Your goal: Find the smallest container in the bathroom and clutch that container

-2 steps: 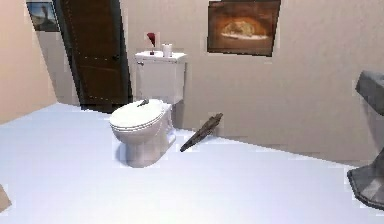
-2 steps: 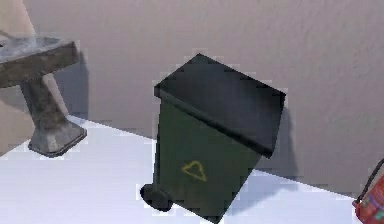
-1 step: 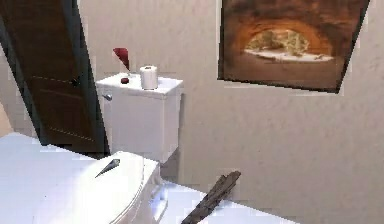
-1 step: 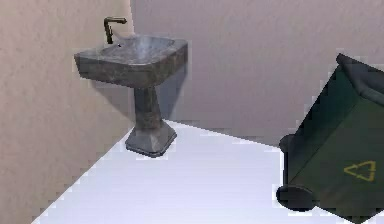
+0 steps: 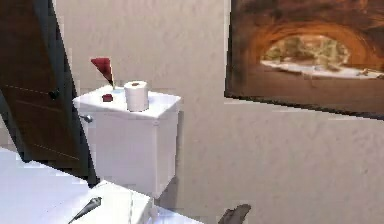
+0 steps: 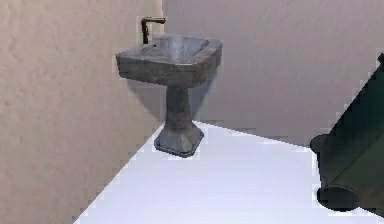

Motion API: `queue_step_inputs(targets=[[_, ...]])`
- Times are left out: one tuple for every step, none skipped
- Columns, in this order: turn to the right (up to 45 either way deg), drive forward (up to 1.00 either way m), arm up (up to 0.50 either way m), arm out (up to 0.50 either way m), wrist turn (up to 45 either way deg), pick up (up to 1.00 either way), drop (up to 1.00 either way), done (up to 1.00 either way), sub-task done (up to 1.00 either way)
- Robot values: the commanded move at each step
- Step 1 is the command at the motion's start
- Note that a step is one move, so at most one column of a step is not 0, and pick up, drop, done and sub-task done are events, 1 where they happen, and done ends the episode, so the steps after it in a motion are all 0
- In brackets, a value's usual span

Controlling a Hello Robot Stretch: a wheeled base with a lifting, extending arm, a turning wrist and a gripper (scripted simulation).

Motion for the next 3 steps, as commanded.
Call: queue_step_inputs(targets=[[-45.0,0.0,0.0,0.0,0.0,0.0,0.0,0.0,0.0],[-45.0,0.0,0.0,0.0,0.0,0.0,0.0,0.0,0.0],[-36.0,0.0,0.0,0.0,0.0,0.0,0.0,0.0,0.0]])
